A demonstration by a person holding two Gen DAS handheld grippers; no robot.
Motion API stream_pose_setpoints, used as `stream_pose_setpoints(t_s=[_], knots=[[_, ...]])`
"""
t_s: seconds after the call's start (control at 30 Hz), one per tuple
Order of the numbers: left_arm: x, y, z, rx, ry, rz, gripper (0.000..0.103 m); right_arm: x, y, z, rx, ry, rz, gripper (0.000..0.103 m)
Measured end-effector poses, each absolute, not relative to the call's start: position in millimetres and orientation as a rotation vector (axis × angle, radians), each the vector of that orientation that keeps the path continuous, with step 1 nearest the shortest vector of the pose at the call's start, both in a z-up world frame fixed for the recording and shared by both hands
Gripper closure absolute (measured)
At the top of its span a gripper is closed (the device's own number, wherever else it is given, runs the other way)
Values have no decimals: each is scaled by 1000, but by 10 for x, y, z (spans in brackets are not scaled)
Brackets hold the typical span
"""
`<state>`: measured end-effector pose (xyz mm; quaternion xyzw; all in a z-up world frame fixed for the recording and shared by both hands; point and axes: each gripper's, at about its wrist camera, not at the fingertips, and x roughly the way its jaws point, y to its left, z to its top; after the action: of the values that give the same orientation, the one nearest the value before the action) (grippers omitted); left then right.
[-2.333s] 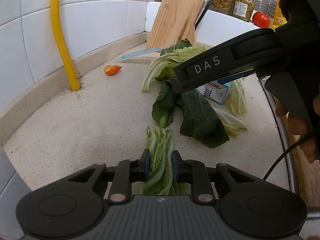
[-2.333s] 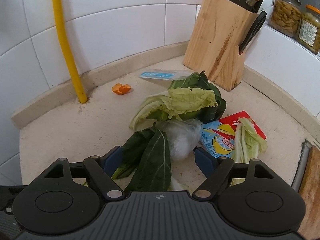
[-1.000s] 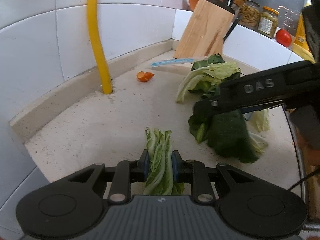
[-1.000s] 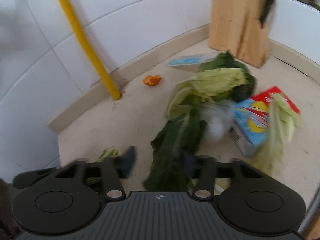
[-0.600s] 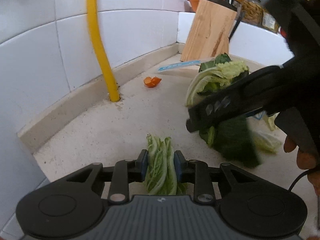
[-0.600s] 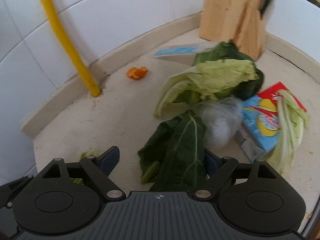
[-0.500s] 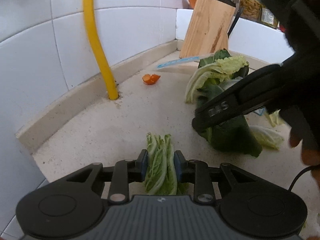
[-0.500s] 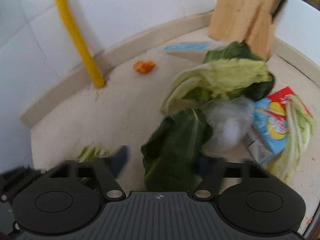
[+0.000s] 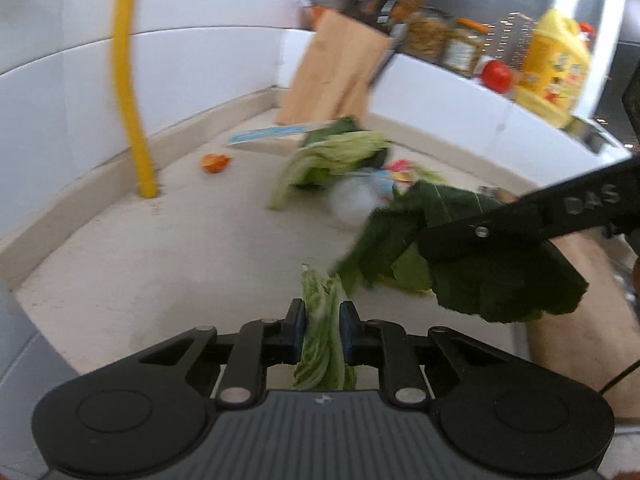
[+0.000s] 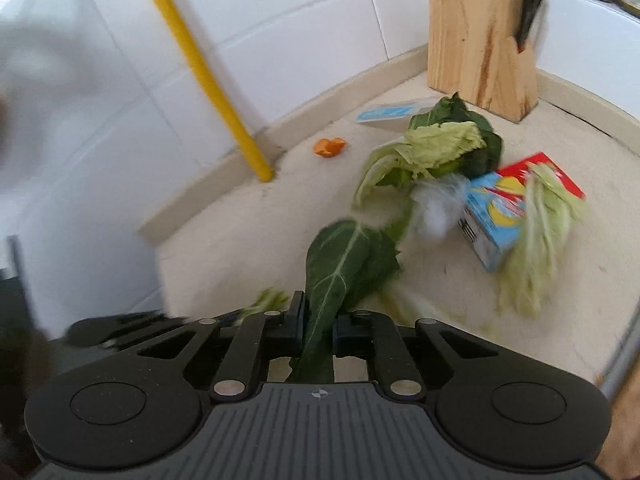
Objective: Collect trash
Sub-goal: 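Grasp the dark green leaf with the right tool while the left tool holds the cabbage leaf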
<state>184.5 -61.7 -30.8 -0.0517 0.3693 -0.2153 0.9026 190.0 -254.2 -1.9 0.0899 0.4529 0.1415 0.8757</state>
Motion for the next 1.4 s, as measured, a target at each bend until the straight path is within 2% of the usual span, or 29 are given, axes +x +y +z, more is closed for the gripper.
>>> stream_pose_setpoints(t_s=[0.27, 0.33, 0.4, 0.43, 0.47, 0.5, 0.53, 0.57, 0.6, 0.73, 0.93, 1.23, 1.3, 1.37, 1.4], knots=[[1772, -935, -362, -28, 788, -517, 90, 1287, -2937, 120, 306, 993, 242, 87], [1809, -979, -429, -7, 817, -519, 90, 1228, -2955, 14, 290, 1019, 227, 81], [1806, -1003, -447, 19, 815, -505, 90, 1213, -2978, -156, 284, 1054, 189, 66], [1798, -1014, -445, 37, 808, -504, 88, 1204, -2998, -215, 280, 1054, 162, 61], [1792, -1028, -447, 54, 808, -507, 86, 1205, -3007, -250, 271, 1047, 143, 51], [1774, -1032, -454, 66, 812, -508, 80, 1203, -3018, -268, 256, 1040, 126, 37], [1757, -1038, -453, 75, 813, -510, 73, 1202, -3023, -279, 245, 1030, 109, 29], [1734, -1037, -450, 84, 811, -516, 70, 1196, -3037, -284, 241, 1016, 99, 18], [1707, -1043, -448, 99, 806, -525, 67, 1171, -3079, -264, 238, 1008, 100, 16], [1631, -1080, -436, 146, 789, -538, 61, 1240, -3126, -300, 197, 959, 56, 10], [1500, -1235, -480, 262, 779, -556, 52, 1393, -3121, -568, 180, 992, 36, 9], [1527, -1315, -587, 235, 834, -490, 48, 1443, -2953, -682, 133, 984, 69, 3], [1540, -1320, -581, 222, 852, -475, 48, 1435, -2927, -690, 113, 974, 78, 2], [1536, -1337, -568, 205, 869, -466, 55, 1433, -2901, -700, 86, 969, 88, 4], [1515, -1345, -561, 185, 874, -467, 64, 1424, -2875, -707, 54, 966, 97, 7]])
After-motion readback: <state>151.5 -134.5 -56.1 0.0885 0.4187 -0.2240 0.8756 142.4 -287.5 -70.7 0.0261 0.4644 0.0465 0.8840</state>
